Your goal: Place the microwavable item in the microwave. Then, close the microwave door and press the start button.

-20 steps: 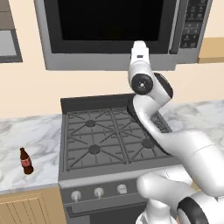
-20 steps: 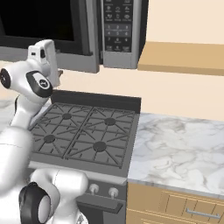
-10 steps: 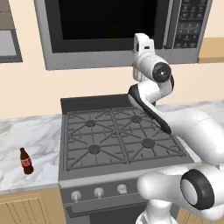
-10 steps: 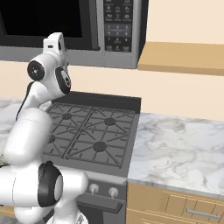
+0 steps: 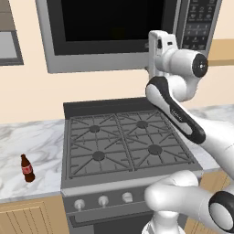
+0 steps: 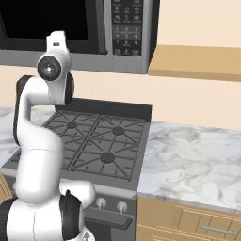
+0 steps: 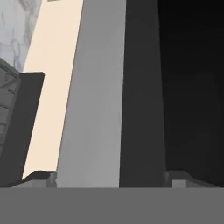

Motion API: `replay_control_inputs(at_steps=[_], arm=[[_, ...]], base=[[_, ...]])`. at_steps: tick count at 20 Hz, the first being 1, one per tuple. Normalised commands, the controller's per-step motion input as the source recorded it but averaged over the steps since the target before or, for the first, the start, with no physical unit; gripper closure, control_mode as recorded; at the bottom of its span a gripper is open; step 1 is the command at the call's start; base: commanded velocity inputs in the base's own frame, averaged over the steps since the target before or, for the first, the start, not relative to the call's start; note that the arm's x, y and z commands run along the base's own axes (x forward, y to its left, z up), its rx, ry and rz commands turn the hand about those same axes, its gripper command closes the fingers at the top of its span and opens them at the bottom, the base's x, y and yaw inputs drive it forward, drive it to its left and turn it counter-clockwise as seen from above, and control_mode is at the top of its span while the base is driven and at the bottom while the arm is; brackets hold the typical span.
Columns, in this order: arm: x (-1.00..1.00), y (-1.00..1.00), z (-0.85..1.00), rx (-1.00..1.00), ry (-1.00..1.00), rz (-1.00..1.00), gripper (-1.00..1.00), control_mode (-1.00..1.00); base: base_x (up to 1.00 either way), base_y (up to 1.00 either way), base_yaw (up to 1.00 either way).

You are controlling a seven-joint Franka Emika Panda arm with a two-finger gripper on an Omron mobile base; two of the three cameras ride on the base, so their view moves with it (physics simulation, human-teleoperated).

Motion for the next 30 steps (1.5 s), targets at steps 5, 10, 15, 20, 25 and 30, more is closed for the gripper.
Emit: replay_control_inputs(at_steps=[5,10,15,20,25,30], arm=[[-1.0,-0.25,0.32,0.0,0.0,0.17,-1.0,-1.0],[-1.0,-0.83,0.02,0.03,-0.06,0.09,-1.0,-1.0],[-0.79,-1.0,0.0,0.13,-0.01,0.0,-1.0,-1.0],[-0.08,-0.97,0.0,0.13,0.01,0.0,-1.0,-1.0],[0.31,-0.45,0.0,0.08,0.07,0.0,-1.0,-1.0],[0.48,0.0,-0.09,0.01,0.02,0.0,-1.0,-1.0]], base=[[0.0,0.0,0.0],[0.0,0.0,0.0],[0.0,0.0,0.0],[0.0,0.0,0.0],[0.0,0.0,0.0],[0.0,0.0,0.0]])
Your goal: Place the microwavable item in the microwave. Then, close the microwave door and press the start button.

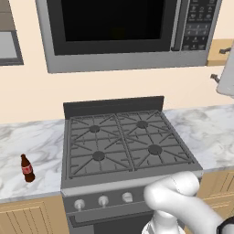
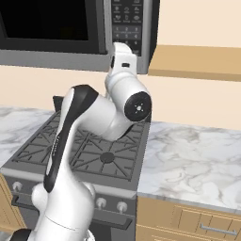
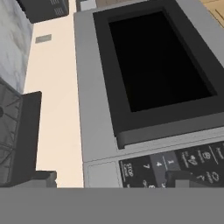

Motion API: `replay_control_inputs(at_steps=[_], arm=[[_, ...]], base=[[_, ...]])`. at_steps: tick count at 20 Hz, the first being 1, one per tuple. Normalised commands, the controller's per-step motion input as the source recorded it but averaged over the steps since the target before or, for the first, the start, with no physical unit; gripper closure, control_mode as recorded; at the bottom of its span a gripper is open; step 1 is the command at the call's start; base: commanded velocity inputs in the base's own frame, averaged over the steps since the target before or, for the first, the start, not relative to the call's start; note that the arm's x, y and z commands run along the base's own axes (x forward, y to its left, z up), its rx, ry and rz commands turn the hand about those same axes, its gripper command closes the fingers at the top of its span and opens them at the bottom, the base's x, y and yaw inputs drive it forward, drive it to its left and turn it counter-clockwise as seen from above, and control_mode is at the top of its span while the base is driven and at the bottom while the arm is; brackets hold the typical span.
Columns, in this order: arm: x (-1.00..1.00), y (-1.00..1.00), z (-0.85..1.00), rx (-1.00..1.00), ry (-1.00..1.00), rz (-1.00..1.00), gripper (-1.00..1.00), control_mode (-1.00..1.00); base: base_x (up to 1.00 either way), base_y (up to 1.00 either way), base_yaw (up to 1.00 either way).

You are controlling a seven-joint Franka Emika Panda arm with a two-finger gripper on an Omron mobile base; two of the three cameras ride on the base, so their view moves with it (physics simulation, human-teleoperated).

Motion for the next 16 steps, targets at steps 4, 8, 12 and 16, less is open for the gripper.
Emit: replay_control_inputs(at_steps=[4,8,12,16], arm=[[0.43,-0.01,-0.2,0.0,0.02,0.0,-1.0,-1.0],[0.34,-0.06,-0.21,0.0,0.02,0.0,-1.0,-1.0],[0.29,-0.18,0.0,0.0,0.0,0.0,-1.0,-1.0],[0.29,-0.15,0.0,0.0,0.0,0.0,-1.0,-1.0]], base=[[0.0,0.0,0.0],[0.0,0.0,0.0],[0.0,0.0,0.0],[0.0,0.0,0.0]])
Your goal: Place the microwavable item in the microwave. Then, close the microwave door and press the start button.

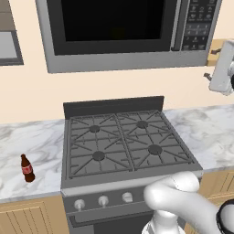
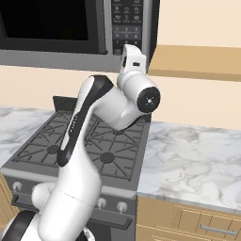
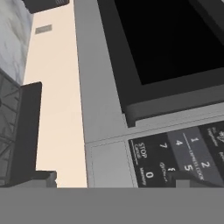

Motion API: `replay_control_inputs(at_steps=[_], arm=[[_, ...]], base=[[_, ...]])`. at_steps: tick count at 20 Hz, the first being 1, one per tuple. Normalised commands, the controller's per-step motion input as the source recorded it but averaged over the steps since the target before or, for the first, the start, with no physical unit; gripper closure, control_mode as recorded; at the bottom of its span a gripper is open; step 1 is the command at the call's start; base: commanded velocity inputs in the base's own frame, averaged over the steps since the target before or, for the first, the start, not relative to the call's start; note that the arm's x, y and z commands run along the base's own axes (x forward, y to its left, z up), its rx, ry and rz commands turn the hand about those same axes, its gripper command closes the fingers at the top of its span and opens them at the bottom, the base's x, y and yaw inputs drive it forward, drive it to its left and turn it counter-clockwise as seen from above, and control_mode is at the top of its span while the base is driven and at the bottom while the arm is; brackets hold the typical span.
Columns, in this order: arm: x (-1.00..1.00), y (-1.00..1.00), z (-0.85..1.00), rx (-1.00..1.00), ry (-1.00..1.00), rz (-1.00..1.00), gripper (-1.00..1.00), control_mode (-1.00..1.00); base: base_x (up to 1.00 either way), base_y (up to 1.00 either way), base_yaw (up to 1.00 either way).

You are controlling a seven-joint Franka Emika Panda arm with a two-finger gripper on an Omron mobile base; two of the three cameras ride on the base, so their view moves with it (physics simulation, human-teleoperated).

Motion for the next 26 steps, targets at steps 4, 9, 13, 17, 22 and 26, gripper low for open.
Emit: replay_control_inputs(at_steps=[4,9,13,17,22,26], arm=[[0.31,-0.14,-0.01,0.0,0.0,0.0,-1.0,-1.0],[0.4,-0.01,-0.02,0.0,0.0,0.0,-1.0,-1.0],[0.39,-0.01,-0.03,0.0,0.0,0.0,-1.0,-1.0],[0.34,-0.02,-0.08,0.0,0.02,0.0,-1.0,-1.0],[0.28,-0.04,-0.13,0.0,0.03,0.0,-1.0,-1.0],[0.28,-0.08,-0.08,0.0,0.02,0.0,-1.0,-1.0]], base=[[0.0,0.0,0.0],[0.0,0.0,0.0],[0.0,0.0,0.0],[0.0,0.0,0.0],[0.0,0.0,0.0],[0.0,0.0,0.0]])
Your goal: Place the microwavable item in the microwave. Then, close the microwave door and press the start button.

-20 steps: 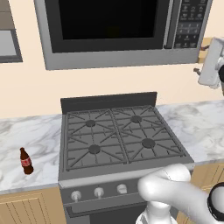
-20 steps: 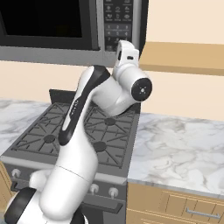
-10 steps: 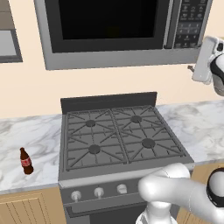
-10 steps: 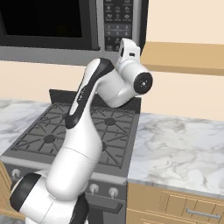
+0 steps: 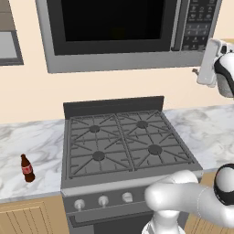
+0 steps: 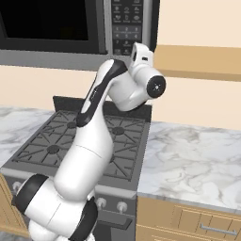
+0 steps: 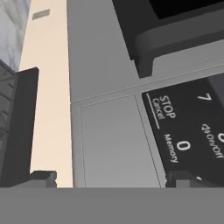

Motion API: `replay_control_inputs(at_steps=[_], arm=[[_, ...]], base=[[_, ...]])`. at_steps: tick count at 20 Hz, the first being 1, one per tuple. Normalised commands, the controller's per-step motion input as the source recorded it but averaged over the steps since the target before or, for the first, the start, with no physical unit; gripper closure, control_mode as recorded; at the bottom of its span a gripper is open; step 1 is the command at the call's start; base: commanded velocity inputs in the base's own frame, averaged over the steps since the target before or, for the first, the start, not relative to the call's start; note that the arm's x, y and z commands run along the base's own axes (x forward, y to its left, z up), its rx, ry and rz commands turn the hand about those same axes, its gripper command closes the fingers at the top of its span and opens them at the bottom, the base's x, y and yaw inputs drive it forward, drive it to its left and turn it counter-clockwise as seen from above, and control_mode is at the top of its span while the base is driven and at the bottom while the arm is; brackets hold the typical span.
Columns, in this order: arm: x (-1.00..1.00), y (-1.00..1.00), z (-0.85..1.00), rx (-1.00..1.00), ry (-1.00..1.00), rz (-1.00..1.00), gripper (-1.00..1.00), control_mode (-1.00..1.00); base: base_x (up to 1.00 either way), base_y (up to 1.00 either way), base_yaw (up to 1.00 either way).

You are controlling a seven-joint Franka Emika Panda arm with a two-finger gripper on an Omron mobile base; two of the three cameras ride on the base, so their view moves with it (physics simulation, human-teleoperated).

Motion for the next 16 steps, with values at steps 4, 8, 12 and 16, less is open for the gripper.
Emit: replay_control_inputs(at_steps=[4,8,12,16], arm=[[0.34,-0.06,-0.01,0.0,0.04,0.0,-1.0,-1.0],[0.33,-0.08,0.0,0.0,0.0,0.0,-1.0,-1.0],[0.33,-0.04,0.0,0.0,0.0,0.0,-1.0,-1.0],[0.34,-0.04,-0.09,0.0,0.0,0.0,-1.0,-1.0]], base=[[0.0,0.0,0.0],[0.0,0.0,0.0],[0.0,0.0,0.0],[0.0,0.0,0.0]])
